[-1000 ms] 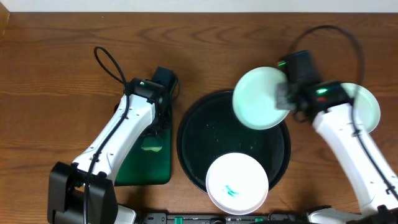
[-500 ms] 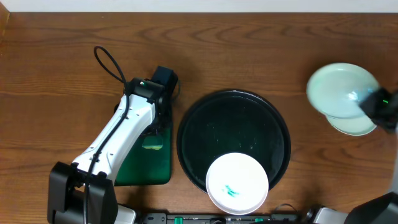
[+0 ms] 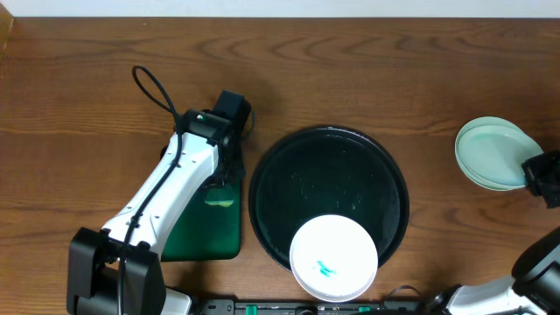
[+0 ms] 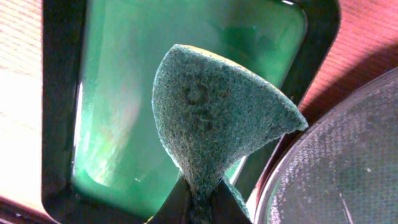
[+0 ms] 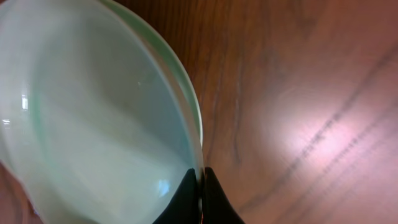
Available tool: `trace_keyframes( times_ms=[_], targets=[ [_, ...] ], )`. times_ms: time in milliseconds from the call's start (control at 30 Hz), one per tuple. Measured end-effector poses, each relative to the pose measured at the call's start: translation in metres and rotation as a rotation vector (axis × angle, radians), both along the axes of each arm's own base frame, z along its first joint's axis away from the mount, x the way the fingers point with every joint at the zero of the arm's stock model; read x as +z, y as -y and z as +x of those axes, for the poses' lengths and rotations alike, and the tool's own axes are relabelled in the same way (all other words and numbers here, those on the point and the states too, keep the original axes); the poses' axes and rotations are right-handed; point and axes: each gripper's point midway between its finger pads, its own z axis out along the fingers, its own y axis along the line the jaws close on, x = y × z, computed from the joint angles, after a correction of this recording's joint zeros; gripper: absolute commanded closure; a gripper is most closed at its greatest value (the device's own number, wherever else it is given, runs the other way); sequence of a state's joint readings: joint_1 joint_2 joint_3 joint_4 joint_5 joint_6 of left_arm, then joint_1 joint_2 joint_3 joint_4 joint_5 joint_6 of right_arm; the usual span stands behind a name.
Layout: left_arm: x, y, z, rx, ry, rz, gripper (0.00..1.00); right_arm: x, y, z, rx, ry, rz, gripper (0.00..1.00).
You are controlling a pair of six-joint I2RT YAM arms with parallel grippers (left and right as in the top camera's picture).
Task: Clean dirty plates on tray and stack at the side
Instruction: 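Carry the plate right and stack it on the cleaned plate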
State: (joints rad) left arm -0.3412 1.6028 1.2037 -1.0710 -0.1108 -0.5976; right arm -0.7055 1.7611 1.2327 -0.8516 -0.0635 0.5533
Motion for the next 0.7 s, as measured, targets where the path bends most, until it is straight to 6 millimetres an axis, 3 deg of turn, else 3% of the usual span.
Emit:
trace_keyframes(
  times_ms=[200, 400, 700],
  targets=[
    [0.000, 0.000, 0.001, 0.000, 0.005, -0.002, 0.93, -0.018, 0.004, 0.011, 0.001, 0.009, 0.012, 0.98],
    [0.000, 0.001, 0.001, 0.000, 0.006, -0.002, 0.93, -0.022, -0.004, 0.029, 0.055, 0.070, 0.042, 0.54],
    [0.000, 0.001, 0.002, -0.003, 0.006, -0.003, 0.93, -0.012, -0.043, 0.048, 0.223, 0.106, 0.110, 0.45]
  ],
)
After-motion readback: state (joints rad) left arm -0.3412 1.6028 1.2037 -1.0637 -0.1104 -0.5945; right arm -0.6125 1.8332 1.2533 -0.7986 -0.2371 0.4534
